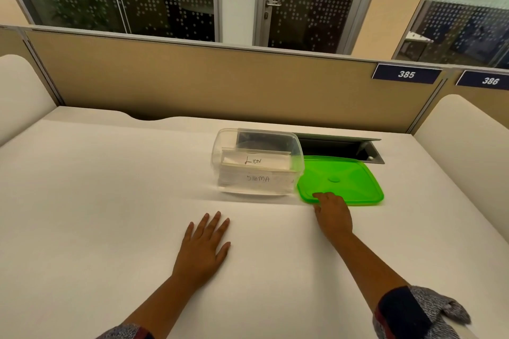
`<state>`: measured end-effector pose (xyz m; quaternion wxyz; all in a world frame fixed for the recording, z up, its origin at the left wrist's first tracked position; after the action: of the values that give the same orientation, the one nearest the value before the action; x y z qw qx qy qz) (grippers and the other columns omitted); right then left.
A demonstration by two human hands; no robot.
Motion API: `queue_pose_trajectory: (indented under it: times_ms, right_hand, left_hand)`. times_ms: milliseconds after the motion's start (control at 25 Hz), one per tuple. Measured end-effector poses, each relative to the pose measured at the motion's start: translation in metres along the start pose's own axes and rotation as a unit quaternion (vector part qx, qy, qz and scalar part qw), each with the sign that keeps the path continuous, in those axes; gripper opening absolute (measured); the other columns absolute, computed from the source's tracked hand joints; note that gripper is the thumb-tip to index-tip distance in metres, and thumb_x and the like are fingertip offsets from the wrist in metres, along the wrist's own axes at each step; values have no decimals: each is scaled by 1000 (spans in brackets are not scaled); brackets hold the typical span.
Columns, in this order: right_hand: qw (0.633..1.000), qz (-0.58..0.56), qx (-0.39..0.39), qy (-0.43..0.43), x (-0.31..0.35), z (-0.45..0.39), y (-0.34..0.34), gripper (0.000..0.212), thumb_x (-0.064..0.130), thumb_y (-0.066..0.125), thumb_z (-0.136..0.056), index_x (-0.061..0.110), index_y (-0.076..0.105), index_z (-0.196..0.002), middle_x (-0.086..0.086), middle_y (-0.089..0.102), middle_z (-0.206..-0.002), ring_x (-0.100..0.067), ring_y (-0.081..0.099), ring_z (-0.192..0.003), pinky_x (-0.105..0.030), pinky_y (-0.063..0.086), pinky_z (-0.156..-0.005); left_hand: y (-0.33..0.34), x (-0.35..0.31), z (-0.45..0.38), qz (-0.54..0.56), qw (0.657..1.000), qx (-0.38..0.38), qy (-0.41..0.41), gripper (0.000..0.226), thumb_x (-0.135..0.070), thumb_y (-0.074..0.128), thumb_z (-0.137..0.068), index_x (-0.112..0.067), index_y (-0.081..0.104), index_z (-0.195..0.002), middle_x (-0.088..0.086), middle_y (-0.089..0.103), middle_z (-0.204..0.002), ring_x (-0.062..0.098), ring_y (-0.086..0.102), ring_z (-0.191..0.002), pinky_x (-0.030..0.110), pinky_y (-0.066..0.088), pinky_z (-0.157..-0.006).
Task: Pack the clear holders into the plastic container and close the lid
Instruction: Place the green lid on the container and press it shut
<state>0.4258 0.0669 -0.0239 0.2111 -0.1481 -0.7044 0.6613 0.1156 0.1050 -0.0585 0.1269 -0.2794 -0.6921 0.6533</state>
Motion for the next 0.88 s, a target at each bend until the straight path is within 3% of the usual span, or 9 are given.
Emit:
queue_pose_trajectory:
  times_ms: [120, 240, 400, 480, 600, 720, 880]
  right_hand:
    - [998, 62, -8, -8, 7, -4, 1, 28, 20, 39, -94, 21, 53, -119, -6, 58, -116, -26, 54, -108, -38, 37, -99]
    - [995, 97, -28, -7, 4, -2, -3, 22, 13, 46, -91, 18, 57, -110, -8, 61, -105, -28, 58, -101, -47, 29, -109]
    - [979, 168, -102, -46, 4, 20, -19, 34, -2, 78, -55, 19, 68, -80, -8, 61, -69, -29, 63, -68, -61, 43, -93]
    - [974, 177, -125, -59, 1, 38, -22, 38, -3, 78, -51, 22, 68, -78, -5, 59, -67, -28, 62, -66, -60, 46, -90]
    - [975, 161, -144, -53, 0, 65, -28, 38, 0, 76, -54, 27, 69, -80, -3, 59, -70, -28, 62, -69, -56, 42, -94]
    - [978, 131, -157, -53, 13, 87, -41, 38, 8, 81, -50, 29, 68, -79, -1, 60, -69, -26, 63, -69, -53, 32, -96]
    - [985, 85, -136, -62, 36, 109, -58, 34, 14, 84, -48, 29, 68, -75, 1, 61, -65, -23, 64, -64, -54, 48, -86]
  left_hand:
    - [-2, -3, 0, 1, 1000, 27, -10, 71, -57, -2, -87, -31, 41, -137, -5, 44, -145, 23, 41, -134, 19, -22, -109]
    - [-4, -4, -1, 16, 999, 33, -13, 69, -56, 1, -88, -31, 44, -135, -5, 47, -143, 24, 44, -132, 19, -21, -109]
    - [-3, -5, 0, 30, 999, 34, -18, 60, -54, 19, -86, -31, 38, -138, -4, 40, -148, 25, 35, -138, 18, -24, -107]
    - [3, -1, -2, 27, 999, 26, -25, 67, -55, 8, -81, -34, 22, -144, -7, 20, -156, 20, 14, -145, 23, -22, -110]
    - [17, 3, -4, 7, 996, 59, -64, 66, -54, 1, -84, -33, 6, -146, -8, 0, -159, 16, -3, -147, 41, -3, -119]
    - [16, -11, -6, 27, 993, 89, -69, 51, -37, 23, -97, -31, 12, -146, -11, 6, -158, 16, -1, -147, 46, 3, -119]
    - [2, -56, -9, 87, 992, 95, 3, 47, -31, 36, -96, -32, 29, -142, -14, 21, -155, 13, 7, -146, 43, 8, -119]
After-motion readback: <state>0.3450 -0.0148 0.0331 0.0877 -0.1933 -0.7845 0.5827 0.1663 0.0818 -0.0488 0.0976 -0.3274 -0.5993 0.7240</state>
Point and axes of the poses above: each hand's wrist, its own z-axis away from the middle knuckle, its own y-axis out of the palm, x = y × z, the point moved 10 cm from there along -z, towards the middle knuckle
